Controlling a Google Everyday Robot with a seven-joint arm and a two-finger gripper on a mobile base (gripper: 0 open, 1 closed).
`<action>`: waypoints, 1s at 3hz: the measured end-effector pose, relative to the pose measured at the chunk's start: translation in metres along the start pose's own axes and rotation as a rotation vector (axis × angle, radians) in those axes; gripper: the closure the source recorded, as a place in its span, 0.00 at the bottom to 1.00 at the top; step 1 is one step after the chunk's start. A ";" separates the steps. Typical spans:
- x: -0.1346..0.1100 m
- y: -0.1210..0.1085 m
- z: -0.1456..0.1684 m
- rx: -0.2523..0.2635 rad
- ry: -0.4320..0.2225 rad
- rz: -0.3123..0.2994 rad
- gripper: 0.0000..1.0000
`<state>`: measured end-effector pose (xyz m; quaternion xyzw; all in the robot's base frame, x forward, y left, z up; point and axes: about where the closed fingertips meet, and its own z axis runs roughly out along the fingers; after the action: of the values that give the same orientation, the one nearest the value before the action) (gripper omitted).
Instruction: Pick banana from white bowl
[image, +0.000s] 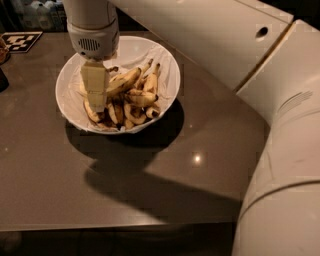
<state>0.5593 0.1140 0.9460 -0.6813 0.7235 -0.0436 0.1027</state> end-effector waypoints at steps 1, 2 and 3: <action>0.007 -0.003 0.019 -0.010 0.052 0.014 0.13; 0.018 -0.002 0.040 -0.039 0.092 0.028 0.13; 0.028 0.002 0.051 -0.039 0.110 0.046 0.31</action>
Offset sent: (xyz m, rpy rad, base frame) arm -0.0039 -0.0477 -0.0661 -0.2078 0.1505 -0.0822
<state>0.5666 0.0904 0.8933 -0.6629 0.7442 -0.0647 0.0505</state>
